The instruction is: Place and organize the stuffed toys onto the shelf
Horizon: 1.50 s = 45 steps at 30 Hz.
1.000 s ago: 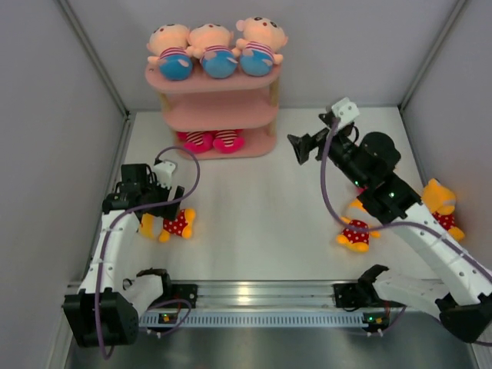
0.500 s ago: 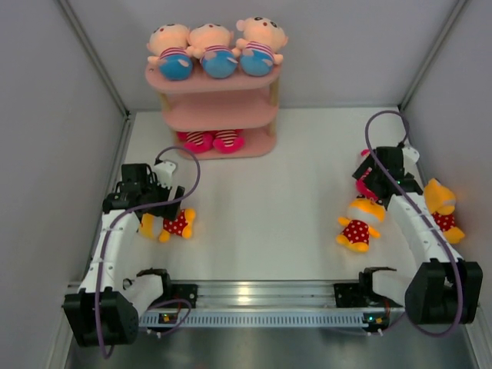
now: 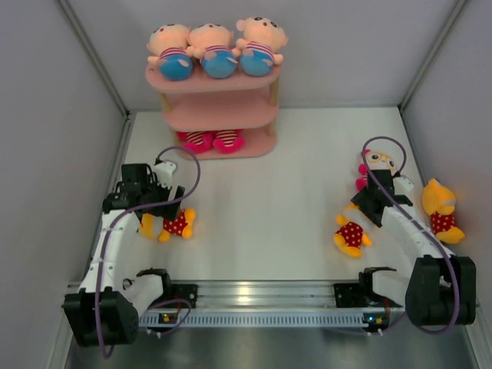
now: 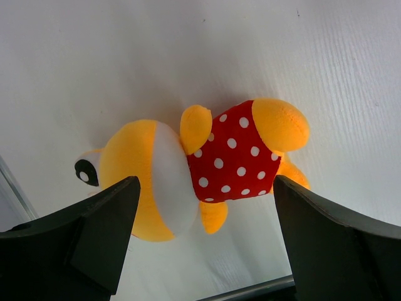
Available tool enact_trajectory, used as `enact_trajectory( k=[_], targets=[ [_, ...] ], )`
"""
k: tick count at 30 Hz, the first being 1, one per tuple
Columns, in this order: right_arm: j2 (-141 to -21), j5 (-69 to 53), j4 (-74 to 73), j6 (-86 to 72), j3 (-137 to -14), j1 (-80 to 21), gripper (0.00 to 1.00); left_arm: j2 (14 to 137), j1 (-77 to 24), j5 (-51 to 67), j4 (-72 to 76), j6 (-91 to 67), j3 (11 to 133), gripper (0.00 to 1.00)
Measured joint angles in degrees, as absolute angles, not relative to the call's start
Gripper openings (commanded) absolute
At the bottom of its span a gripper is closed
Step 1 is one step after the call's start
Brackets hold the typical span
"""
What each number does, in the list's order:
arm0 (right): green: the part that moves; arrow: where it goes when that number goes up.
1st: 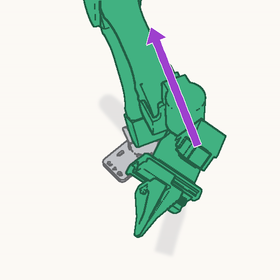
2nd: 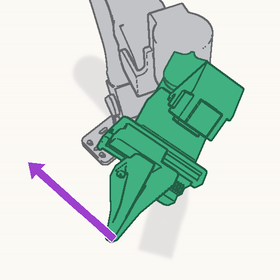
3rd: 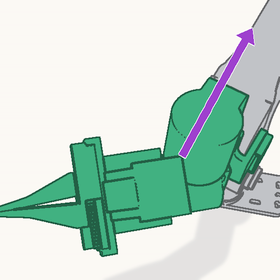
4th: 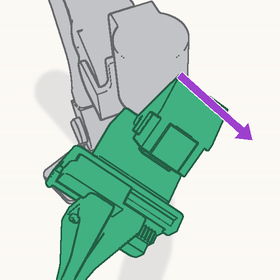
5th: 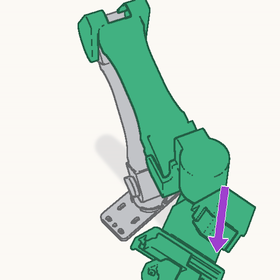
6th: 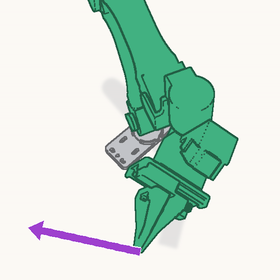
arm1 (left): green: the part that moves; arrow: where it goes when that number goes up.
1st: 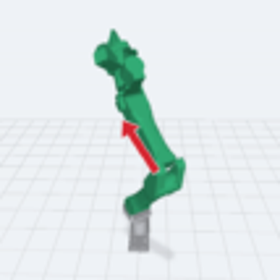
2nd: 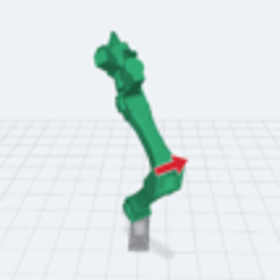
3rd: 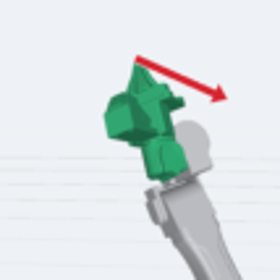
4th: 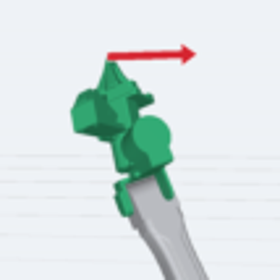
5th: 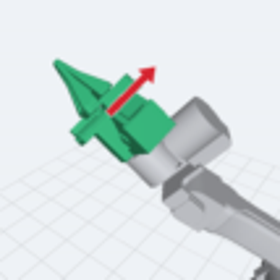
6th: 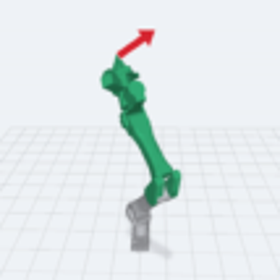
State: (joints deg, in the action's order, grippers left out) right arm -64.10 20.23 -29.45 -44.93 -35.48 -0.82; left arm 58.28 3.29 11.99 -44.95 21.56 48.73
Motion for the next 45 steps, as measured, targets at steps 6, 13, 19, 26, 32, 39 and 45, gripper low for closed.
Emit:
enact_trajectory(
  k=[6, 13, 19, 26, 32, 39, 45],
  targets=[
    [-65.45, 19.53, -27.49, -45.32, -35.66, -4.21, 0.02, 58.28, 3.29, 12.43, -44.95, 21.71, 48.73, 0.91],
    [-60.75, 15.33, -29.04, -52.36, -38.50, -15.55, 0.00, 59.53, 2.61, 23.29, -50.85, 26.11, 56.18, 0.78],
    [-64.95, 13.47, -27.70, -60.93, -50.78, -26.55, 0.00, 62.72, -6.20, 24.71, -51.44, 38.24, 73.12, 0.87],
    [-77.67, 13.65, -27.44, -67.48, -63.44, -33.08, 0.00, 62.50, -23.27, 25.85, -53.78, 63.61, 76.38, 0.90],
    [-86.21, 10.92, -27.51, -72.16, -67.46, -36.18, 0.00, 72.27, -39.09, 24.25, -51.46, 69.80, 81.58, 0.92],
    [-88.58, 9.41, -27.27, -74.17, -68.31, -36.49, 0.00, 78.85, -55.35, 21.19, -51.62, 76.99, 78.76, 0.95],
    [-87.44, 9.54, -27.24, -74.13, -68.31, -36.84, 0.00, 81.19, -57.98, 17.76, -51.62, 75.57, 78.89, 0.86]
  ],
)
